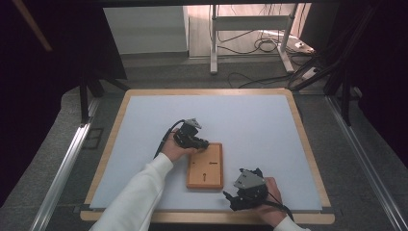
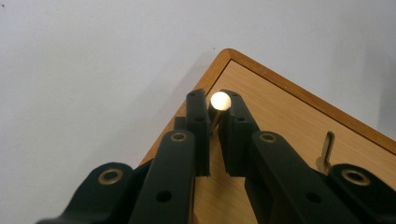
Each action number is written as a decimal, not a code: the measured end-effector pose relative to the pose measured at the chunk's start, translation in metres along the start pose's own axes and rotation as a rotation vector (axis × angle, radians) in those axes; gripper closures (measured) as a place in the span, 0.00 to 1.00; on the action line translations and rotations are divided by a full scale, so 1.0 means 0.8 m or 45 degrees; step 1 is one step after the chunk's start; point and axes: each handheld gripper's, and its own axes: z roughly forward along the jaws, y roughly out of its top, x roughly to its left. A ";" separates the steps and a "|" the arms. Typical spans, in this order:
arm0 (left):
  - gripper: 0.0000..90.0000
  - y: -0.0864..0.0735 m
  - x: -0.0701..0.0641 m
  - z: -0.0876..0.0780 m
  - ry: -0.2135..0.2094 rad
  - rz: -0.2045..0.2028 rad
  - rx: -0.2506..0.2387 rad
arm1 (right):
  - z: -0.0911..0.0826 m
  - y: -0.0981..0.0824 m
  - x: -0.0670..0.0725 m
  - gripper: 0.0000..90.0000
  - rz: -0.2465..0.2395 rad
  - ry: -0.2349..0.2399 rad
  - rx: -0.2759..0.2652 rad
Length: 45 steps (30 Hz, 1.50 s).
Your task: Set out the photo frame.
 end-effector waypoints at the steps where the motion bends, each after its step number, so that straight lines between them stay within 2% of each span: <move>1: 0.93 0.000 0.000 0.000 -0.003 -0.001 0.002 | 0.001 0.002 0.001 0.08 -0.009 -0.007 0.001; 7: 0.93 0.002 0.005 0.000 -0.030 -0.011 0.007 | 0.011 0.016 0.011 0.05 -0.075 -0.039 0.019; 13: 0.93 0.004 0.008 0.000 -0.052 -0.029 0.016 | 0.028 0.031 0.026 0.05 -0.187 -0.065 0.041; 19: 0.93 0.005 0.013 0.000 -0.082 -0.047 0.023 | 0.047 0.041 0.040 0.05 -0.250 -0.096 0.060; 27: 0.92 0.006 0.017 0.000 -0.108 -0.061 0.032 | 0.063 0.051 0.050 0.08 -0.331 -0.155 0.067; 36: 0.94 0.007 0.016 0.000 -0.085 -0.065 0.023 | 0.065 0.055 0.051 0.13 -0.390 -0.236 0.042; 42: 0.94 0.005 0.015 0.000 -0.069 -0.065 0.004 | 0.060 0.059 0.055 0.23 -0.468 -0.238 0.034; 45: 0.94 0.005 0.012 0.000 -0.050 -0.058 0.001 | 0.059 0.060 0.056 0.29 -0.477 -0.236 0.021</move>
